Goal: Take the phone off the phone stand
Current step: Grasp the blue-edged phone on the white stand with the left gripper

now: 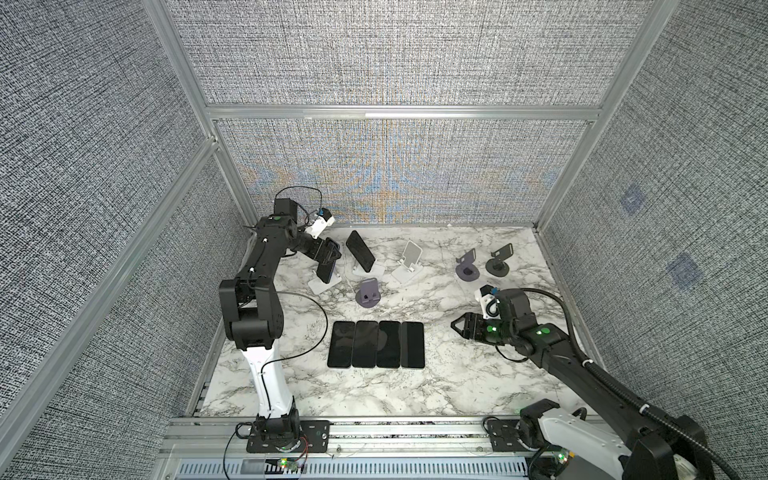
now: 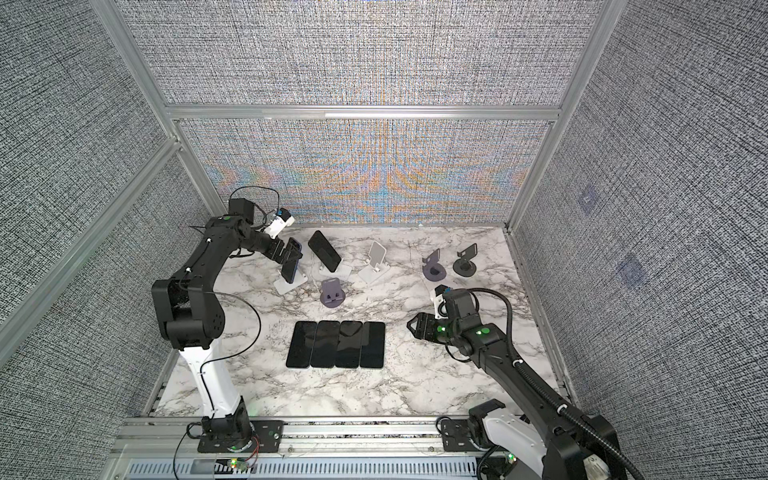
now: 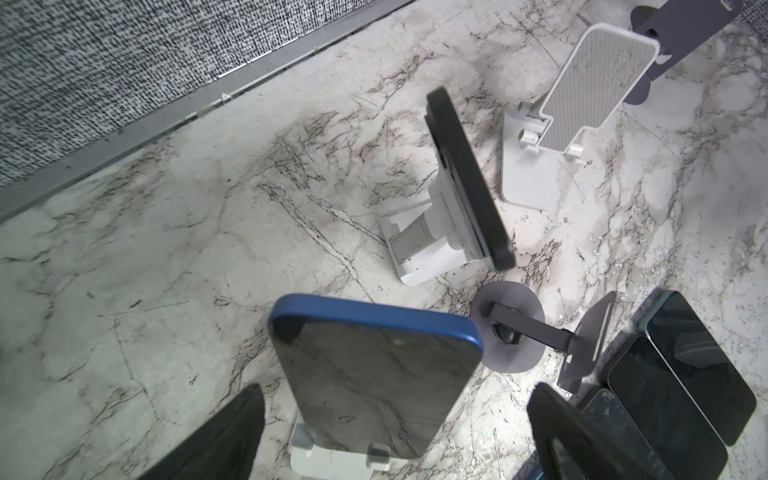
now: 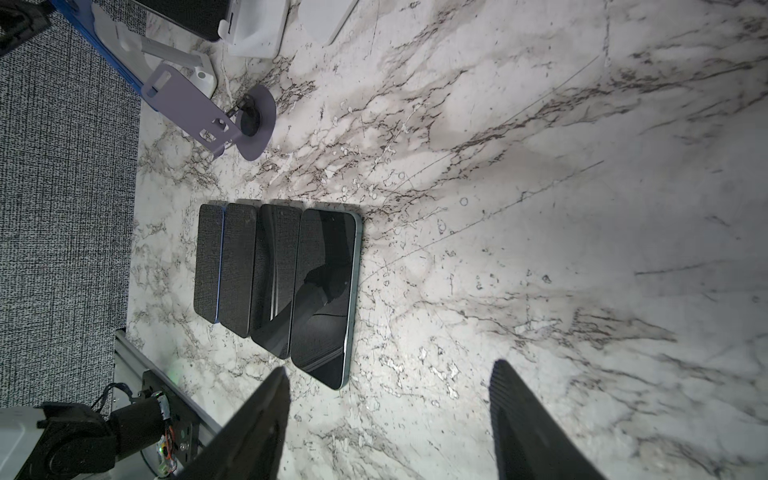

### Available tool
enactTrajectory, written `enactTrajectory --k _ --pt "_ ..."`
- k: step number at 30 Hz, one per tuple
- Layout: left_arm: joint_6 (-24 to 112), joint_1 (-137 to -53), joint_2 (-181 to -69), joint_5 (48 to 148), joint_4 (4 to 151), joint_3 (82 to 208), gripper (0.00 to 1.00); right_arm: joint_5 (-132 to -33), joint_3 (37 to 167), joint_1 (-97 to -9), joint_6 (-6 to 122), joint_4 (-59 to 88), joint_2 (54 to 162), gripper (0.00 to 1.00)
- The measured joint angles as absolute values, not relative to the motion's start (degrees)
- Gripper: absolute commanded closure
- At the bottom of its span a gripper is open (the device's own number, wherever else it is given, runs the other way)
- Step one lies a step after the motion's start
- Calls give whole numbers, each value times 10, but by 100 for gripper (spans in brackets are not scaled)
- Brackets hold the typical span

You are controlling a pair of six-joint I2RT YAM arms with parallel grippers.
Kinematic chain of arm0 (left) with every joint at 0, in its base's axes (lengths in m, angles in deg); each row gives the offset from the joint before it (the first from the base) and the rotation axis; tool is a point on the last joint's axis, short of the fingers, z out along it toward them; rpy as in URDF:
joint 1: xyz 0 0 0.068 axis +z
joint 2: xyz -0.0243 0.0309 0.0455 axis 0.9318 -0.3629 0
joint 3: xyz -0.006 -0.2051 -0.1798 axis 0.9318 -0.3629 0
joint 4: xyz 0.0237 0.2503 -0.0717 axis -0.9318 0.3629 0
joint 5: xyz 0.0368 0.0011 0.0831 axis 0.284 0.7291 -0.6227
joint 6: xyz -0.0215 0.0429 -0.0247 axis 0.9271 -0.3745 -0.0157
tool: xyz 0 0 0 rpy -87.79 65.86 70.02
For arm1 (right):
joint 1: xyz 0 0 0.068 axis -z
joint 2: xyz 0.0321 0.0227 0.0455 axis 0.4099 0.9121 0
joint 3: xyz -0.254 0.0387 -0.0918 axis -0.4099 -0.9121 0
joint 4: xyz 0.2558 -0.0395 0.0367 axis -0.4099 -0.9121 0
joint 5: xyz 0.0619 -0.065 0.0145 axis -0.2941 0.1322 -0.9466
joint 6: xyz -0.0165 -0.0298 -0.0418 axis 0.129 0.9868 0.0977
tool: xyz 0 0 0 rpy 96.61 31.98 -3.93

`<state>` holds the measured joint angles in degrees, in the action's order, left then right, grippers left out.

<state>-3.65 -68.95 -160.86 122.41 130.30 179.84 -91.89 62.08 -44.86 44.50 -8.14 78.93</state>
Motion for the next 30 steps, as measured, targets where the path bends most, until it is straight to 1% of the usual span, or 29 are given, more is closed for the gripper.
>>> enactTrajectory --k 7,15,21,25,30 --pt "-67 -688 -1653 1245 1304 1832 1 -914 621 -448 445 -87 799 34" --pt "-74 -688 -1664 1261 1298 1833 2 -907 621 -448 445 -88 808 34" --pt "-78 -688 -1665 1264 1296 1827 18 -906 621 -448 445 -88 813 34" --pt "-82 -688 -1665 1264 1295 1825 32 -905 621 -447 445 -88 813 34" --pt "-82 -688 -1665 1263 1296 1825 34 -904 616 -447 444 -86 813 34"
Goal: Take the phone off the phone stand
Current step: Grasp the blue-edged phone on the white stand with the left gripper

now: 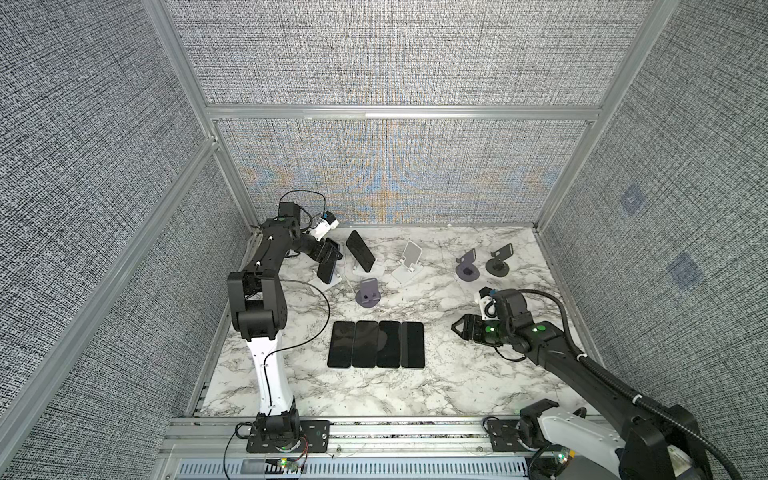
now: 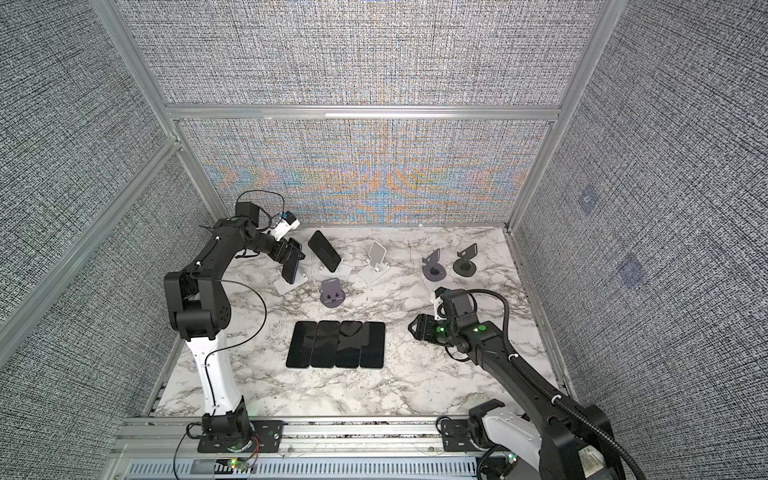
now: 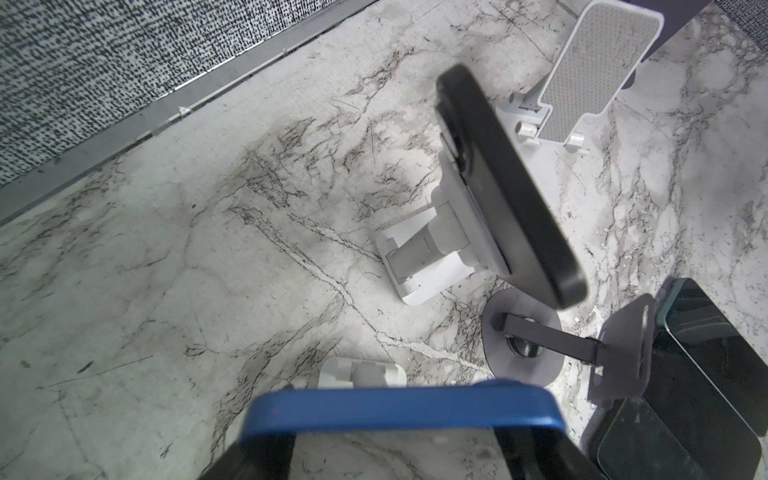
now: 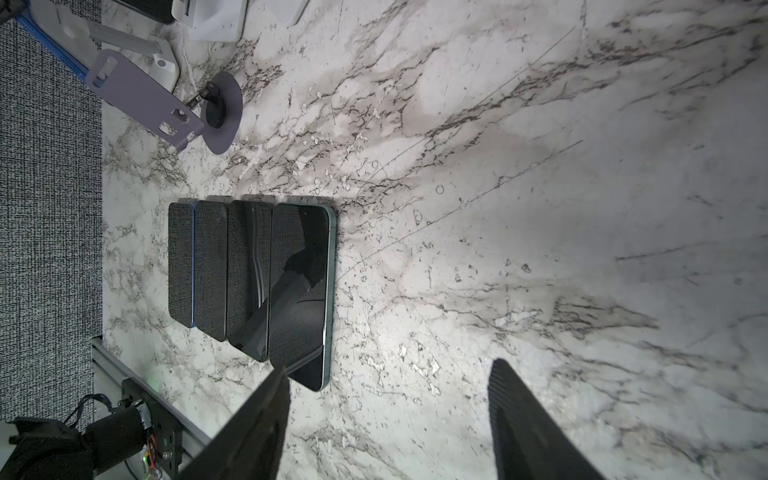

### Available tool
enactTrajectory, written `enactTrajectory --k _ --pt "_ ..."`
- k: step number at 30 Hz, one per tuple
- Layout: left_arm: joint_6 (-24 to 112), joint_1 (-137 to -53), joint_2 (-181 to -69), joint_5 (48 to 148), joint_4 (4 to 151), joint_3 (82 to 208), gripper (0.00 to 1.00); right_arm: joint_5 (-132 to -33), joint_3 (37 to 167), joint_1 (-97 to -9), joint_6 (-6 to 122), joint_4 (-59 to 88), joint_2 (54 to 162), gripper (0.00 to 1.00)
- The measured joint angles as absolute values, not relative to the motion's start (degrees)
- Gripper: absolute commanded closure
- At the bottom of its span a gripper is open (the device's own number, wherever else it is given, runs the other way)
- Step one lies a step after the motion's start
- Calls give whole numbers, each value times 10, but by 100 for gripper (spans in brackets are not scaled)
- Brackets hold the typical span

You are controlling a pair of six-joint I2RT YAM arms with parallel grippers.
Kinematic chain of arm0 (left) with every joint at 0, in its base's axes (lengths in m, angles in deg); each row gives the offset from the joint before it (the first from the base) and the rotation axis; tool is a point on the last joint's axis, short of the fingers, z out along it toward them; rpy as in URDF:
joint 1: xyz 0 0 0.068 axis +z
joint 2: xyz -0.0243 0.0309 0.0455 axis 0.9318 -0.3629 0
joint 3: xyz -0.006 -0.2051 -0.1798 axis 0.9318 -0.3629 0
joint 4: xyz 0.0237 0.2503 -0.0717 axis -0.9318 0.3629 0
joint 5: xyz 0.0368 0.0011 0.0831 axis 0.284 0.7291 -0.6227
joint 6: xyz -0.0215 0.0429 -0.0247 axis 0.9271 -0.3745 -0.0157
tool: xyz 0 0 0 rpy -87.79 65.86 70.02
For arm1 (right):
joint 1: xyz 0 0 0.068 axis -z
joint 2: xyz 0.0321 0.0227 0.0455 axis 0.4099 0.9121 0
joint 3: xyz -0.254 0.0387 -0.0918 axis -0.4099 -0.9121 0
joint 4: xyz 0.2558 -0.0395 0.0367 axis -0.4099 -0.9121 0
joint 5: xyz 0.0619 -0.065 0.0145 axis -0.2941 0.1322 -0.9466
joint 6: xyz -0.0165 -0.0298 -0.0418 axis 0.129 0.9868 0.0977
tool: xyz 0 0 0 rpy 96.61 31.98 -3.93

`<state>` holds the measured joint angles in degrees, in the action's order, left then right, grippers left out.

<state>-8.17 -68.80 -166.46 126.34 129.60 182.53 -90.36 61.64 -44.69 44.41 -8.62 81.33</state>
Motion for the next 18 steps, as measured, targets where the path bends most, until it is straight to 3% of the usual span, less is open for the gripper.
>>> enactTrajectory --k 18 --pt "-41 -688 -1632 1235 1324 1851 49 -904 609 -446 442 -87 785 34"
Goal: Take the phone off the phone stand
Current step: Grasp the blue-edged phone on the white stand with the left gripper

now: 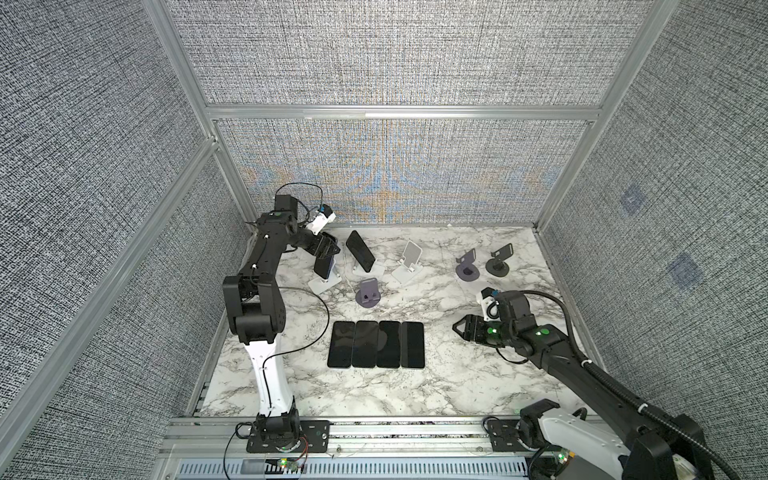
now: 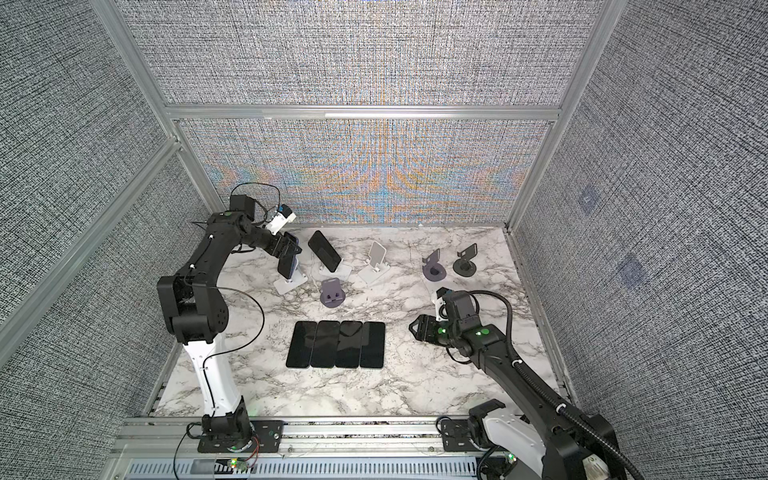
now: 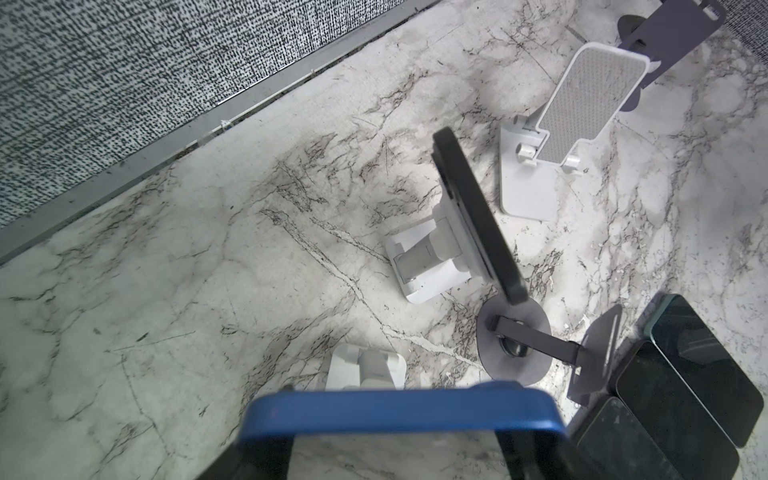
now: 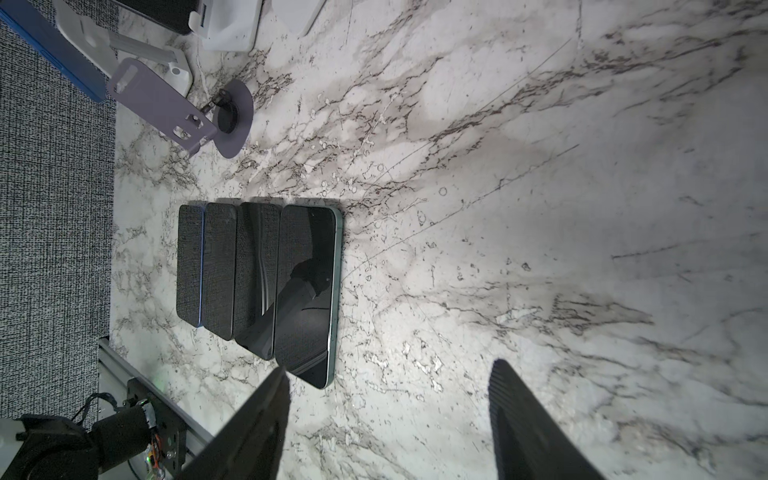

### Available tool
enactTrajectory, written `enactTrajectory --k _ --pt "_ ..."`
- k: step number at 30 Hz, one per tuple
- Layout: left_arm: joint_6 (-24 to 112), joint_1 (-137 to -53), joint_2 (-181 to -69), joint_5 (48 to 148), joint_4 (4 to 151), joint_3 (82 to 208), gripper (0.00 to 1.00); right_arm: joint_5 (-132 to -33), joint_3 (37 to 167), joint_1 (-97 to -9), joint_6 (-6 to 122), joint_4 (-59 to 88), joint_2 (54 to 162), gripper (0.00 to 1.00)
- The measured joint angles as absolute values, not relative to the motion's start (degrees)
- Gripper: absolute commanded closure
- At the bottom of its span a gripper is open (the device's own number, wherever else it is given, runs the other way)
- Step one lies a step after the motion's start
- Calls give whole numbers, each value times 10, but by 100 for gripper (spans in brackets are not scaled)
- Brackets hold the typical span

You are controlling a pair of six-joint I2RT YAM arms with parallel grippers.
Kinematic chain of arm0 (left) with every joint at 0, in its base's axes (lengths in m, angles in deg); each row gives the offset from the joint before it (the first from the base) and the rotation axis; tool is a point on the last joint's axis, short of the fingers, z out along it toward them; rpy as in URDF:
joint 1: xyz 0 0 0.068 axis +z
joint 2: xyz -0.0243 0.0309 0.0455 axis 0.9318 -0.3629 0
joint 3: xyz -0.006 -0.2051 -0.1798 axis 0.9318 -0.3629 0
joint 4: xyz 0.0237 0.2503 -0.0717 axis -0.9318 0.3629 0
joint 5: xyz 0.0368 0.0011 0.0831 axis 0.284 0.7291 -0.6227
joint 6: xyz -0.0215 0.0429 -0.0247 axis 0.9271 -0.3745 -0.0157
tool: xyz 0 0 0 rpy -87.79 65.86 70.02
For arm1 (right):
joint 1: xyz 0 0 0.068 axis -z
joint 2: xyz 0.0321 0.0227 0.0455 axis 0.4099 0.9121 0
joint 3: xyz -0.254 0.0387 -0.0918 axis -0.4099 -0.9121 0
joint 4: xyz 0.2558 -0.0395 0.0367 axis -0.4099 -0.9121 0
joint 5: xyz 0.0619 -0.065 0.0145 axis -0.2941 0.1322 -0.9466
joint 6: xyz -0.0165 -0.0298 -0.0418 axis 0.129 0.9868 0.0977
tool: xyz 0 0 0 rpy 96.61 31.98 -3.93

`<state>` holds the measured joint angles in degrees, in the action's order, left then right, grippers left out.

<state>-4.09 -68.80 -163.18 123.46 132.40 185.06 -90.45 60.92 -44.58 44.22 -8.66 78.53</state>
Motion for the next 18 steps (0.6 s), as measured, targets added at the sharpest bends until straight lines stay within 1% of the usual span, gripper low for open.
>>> enactTrajectory --k 3,7,10,12,15,18 --pt "-13 -688 -1621 1224 1324 1849 56 -906 610 -446 443 -87 783 34" --pt "45 -688 -1601 1211 1320 1846 76 -911 623 -446 450 -90 787 34" --pt "99 -689 -1575 1210 1306 1823 87 -917 633 -446 458 -90 793 34" --pt "137 -690 -1547 1210 1294 1792 91 -919 637 -446 461 -90 793 34" --pt "200 -694 -1507 1216 1279 1752 100 -922 638 -446 463 -92 793 34" --pt "266 -707 -1471 1214 1251 1696 100 -927 648 -446 466 -99 794 35"
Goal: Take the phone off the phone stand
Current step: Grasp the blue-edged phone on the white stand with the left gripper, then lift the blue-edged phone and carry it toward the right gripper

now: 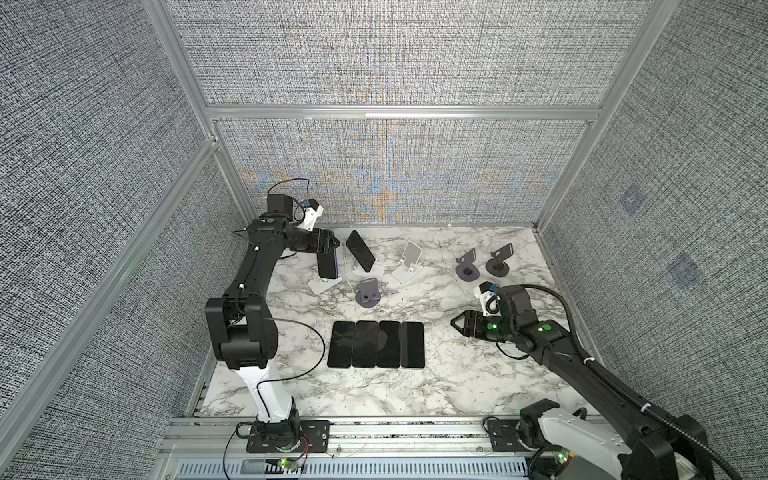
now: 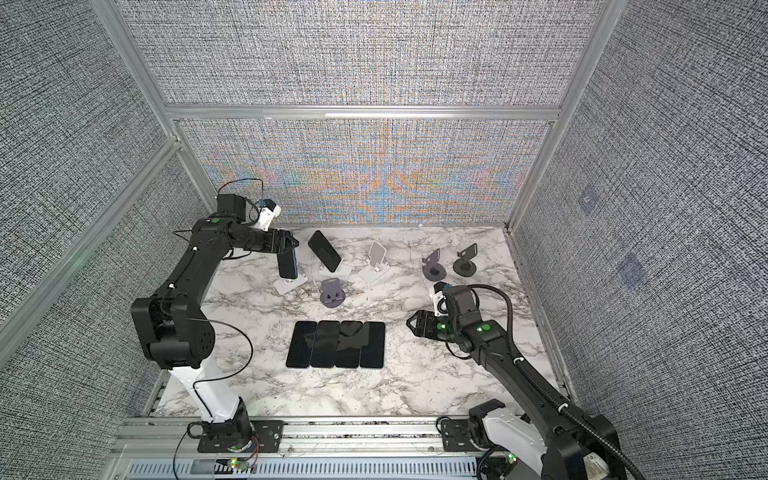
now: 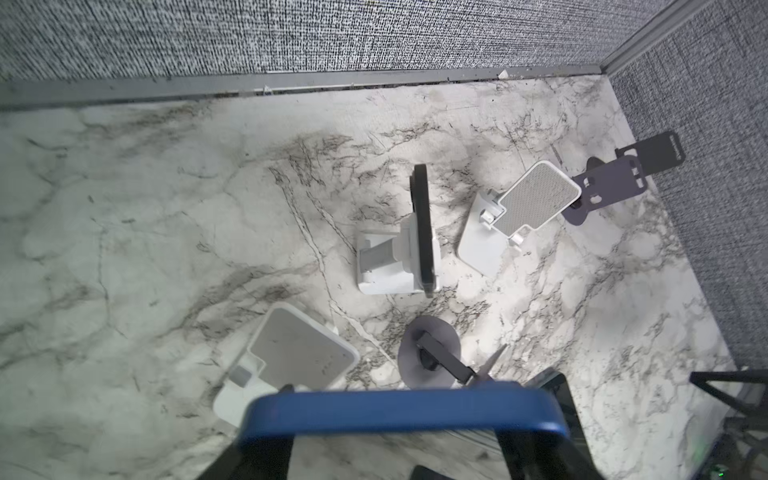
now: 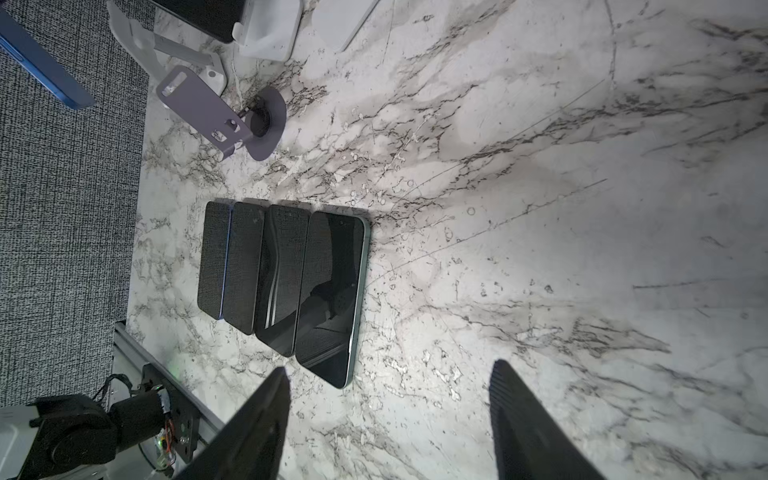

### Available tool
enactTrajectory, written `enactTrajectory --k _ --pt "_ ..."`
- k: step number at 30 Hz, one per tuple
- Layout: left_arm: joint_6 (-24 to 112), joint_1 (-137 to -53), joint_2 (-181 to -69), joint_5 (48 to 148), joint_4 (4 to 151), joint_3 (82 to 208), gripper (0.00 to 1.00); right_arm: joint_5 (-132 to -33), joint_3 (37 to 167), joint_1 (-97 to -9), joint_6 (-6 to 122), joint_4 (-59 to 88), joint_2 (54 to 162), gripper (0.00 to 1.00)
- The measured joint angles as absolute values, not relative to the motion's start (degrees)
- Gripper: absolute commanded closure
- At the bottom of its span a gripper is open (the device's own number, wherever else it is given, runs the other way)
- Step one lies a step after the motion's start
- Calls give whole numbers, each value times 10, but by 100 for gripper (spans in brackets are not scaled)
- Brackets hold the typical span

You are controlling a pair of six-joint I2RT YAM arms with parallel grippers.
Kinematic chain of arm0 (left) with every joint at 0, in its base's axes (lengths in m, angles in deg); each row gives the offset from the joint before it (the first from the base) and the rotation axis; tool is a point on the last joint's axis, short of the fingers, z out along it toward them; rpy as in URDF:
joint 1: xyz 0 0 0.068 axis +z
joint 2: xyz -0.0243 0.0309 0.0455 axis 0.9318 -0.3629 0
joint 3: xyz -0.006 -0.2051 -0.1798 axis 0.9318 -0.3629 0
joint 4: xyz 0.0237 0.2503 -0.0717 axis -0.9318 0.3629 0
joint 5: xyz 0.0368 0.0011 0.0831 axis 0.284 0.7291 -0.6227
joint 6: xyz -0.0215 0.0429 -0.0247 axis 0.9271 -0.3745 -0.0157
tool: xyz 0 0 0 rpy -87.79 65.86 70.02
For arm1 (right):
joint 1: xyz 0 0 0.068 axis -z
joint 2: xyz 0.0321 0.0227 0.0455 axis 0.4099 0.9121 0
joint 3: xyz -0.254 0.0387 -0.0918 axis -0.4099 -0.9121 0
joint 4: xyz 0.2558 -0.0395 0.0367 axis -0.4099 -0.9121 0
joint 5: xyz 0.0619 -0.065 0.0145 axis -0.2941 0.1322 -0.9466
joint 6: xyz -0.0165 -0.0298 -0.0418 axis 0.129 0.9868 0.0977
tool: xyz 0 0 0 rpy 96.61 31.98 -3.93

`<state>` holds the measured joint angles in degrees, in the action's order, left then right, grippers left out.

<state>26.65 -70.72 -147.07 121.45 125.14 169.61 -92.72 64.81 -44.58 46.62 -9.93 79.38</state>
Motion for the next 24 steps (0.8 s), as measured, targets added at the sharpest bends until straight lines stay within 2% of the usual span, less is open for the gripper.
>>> enactTrajectory --k 7,12,18,24 --pt "449 -761 -1387 1221 1155 1527 100 -944 701 -446 494 -119 814 38" --pt "558 -810 -1349 1226 1096 1451 100 -964 726 -450 509 -138 827 42" --pt "604 -876 -1356 1249 1088 1456 100 -968 783 -485 521 -188 858 51" --pt "604 -927 -1418 1297 1097 1483 100 -964 849 -536 526 -230 899 60"
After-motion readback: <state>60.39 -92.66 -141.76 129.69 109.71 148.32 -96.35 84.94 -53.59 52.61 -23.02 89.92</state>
